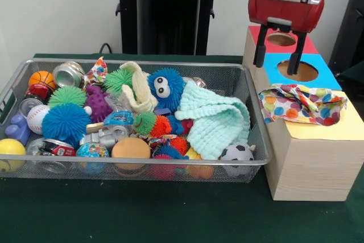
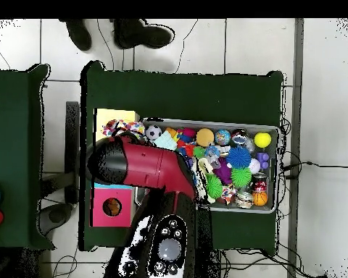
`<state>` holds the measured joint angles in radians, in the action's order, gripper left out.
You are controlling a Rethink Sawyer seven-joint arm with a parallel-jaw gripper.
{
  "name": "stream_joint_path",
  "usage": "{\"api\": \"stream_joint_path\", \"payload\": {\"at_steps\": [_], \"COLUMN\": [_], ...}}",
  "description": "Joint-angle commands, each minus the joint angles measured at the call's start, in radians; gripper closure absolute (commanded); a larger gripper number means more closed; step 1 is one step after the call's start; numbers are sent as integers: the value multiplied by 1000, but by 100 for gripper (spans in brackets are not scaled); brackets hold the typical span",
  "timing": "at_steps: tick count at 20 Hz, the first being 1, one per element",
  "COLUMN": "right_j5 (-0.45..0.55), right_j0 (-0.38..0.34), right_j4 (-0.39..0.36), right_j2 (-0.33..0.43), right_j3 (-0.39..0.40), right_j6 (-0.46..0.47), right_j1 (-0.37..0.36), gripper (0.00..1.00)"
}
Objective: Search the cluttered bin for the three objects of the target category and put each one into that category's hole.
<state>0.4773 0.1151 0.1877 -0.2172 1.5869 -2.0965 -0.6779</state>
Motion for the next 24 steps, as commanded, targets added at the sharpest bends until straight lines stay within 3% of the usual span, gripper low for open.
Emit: {"api": "stream_joint_path", "payload": {"at_steps": [1, 12, 24], "right_j5": [-61, -77, -83], "right_j0": [-7, 17, 6], "right_j4": [-16, -5, -1], "right_j2": [113, 101, 114], "right_j3": [35, -17, -19], "right_j6": [-96, -120, -108], "right_j1": [74, 131, 135], "gripper": [0, 0, 0]}}
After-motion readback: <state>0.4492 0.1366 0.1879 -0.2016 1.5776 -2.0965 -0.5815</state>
